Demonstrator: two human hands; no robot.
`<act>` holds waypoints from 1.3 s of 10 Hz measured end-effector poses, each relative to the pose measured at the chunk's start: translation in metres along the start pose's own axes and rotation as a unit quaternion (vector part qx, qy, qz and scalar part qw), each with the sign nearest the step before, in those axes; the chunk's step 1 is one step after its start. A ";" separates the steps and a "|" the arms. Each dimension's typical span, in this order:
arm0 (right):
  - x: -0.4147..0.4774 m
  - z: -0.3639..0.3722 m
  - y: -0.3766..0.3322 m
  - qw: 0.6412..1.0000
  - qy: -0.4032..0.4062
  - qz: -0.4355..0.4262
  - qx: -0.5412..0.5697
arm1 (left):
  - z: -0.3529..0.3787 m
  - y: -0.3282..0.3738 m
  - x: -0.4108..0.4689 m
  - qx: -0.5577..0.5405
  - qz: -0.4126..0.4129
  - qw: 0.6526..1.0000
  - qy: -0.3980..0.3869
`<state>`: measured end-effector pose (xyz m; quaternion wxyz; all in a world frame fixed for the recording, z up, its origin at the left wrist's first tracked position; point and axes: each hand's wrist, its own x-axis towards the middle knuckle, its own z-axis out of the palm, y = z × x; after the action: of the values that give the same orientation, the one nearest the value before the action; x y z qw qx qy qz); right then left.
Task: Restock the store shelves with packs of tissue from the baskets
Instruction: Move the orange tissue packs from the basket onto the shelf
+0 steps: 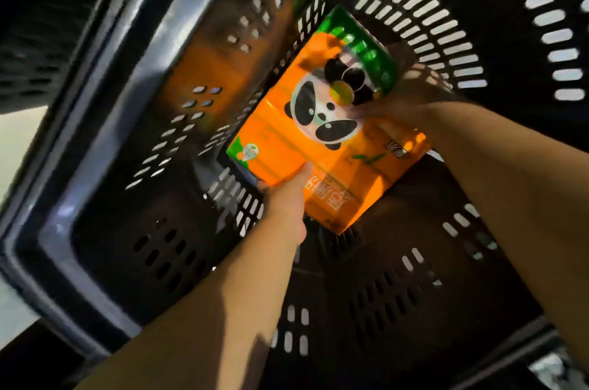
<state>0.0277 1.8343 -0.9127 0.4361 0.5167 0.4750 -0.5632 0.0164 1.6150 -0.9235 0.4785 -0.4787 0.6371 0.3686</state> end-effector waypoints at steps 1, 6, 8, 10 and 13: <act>-0.032 0.002 -0.006 0.999 0.036 -0.022 0.002 | -0.014 -0.004 -0.033 0.004 0.003 1.000 0.007; -0.348 0.022 -0.016 0.936 0.323 -0.105 -0.088 | -0.113 0.039 -0.289 0.087 0.070 0.989 -0.098; -0.480 0.075 -0.004 0.920 0.365 -0.139 0.026 | -0.192 0.068 -0.390 0.160 0.161 0.962 -0.152; -0.555 0.132 0.011 0.866 0.393 -0.217 0.219 | -0.255 0.107 -0.465 0.212 0.324 0.898 -0.209; -0.619 0.172 0.016 0.838 0.374 -0.309 0.249 | -0.324 0.115 -0.544 0.178 0.464 0.840 -0.216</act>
<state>0.0674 1.6623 -0.2948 -0.1153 0.6058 0.5805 -0.5316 -0.1322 1.4858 -0.3106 0.4544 0.0587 0.7197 0.5217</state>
